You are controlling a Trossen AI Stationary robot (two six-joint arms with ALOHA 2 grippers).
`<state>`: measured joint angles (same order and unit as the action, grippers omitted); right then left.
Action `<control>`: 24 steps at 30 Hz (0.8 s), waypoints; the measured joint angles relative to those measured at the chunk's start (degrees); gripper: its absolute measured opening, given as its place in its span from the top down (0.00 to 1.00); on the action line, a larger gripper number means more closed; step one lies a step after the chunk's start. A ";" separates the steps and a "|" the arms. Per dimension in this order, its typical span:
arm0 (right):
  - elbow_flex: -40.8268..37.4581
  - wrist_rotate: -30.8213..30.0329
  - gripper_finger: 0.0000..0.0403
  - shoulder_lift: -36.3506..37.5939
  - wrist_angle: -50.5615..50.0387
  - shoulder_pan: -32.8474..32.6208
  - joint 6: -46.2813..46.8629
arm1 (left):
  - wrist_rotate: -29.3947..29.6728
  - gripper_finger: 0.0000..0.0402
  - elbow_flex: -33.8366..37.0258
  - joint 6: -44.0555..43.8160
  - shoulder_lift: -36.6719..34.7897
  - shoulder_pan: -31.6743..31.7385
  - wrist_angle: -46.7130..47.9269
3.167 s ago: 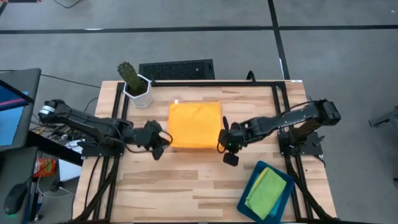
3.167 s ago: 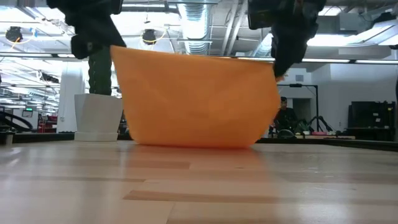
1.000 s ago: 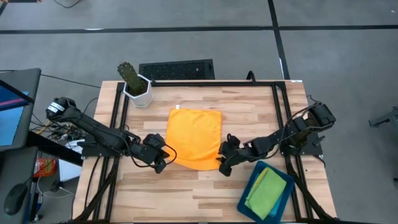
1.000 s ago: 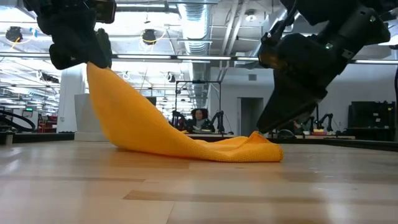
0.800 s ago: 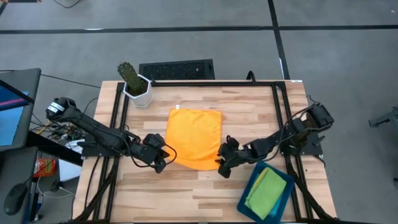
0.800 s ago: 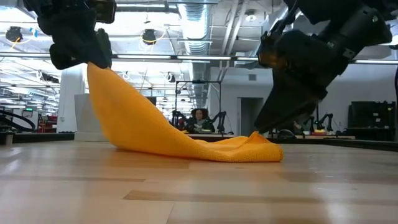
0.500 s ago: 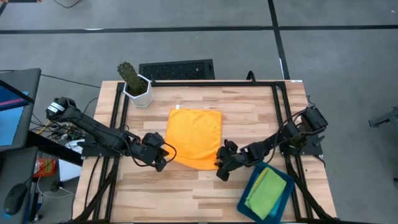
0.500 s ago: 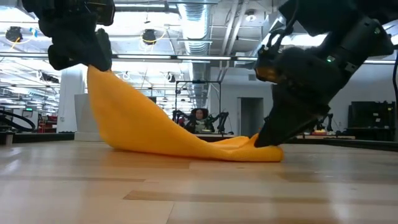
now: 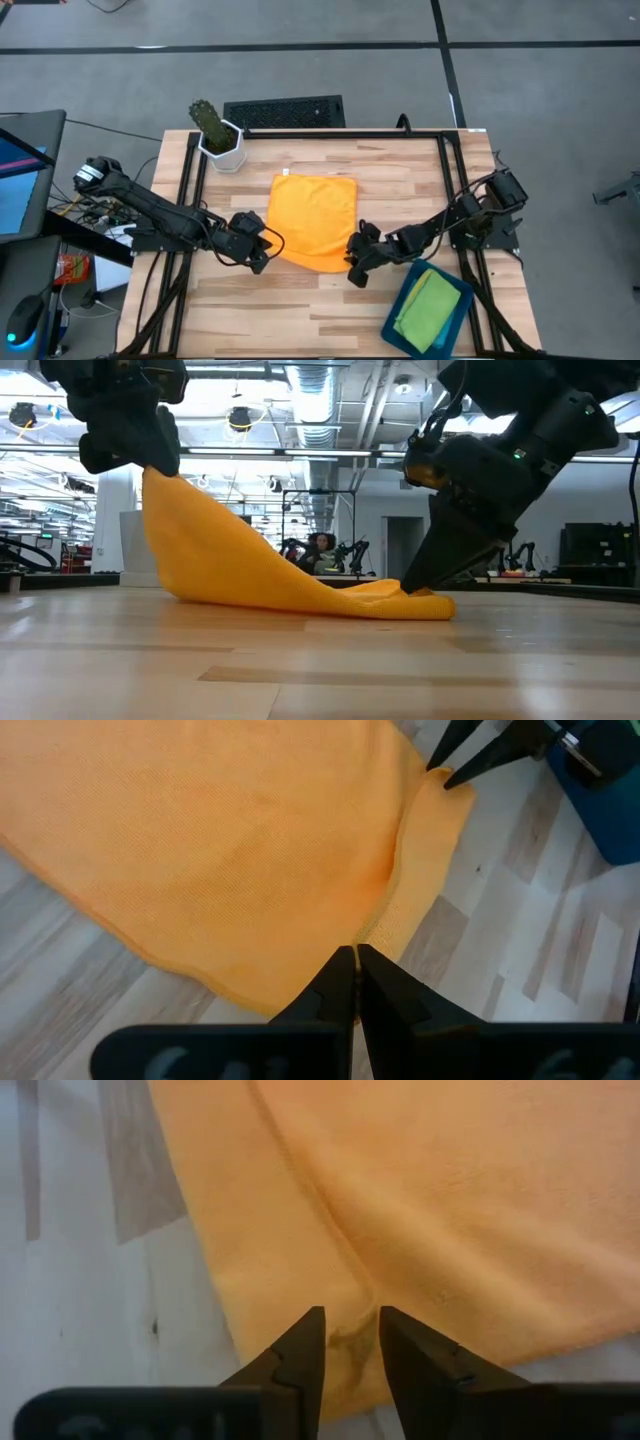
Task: Fold microfiber towels
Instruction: Fold the orange microfiber towel
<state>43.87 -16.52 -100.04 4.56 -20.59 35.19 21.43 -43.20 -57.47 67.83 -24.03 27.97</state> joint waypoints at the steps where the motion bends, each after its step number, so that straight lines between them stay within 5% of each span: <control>1: 0.01 0.18 0.70 0.01 -0.15 0.17 -0.10 | 0.02 1.00 0.00 0.00 0.00 0.00 0.00; 10: 0.01 3.07 0.96 -0.45 -1.18 0.51 0.36 | -0.02 1.00 0.00 0.16 0.00 0.00 0.00; 24: 0.03 3.11 0.98 13.17 -9.25 0.43 5.54 | -3.84 1.00 -0.05 -1.33 -0.77 -0.15 -0.66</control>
<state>43.90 -13.41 -86.87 -4.69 -20.16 40.73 17.60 -43.25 -58.81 67.06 -24.18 27.31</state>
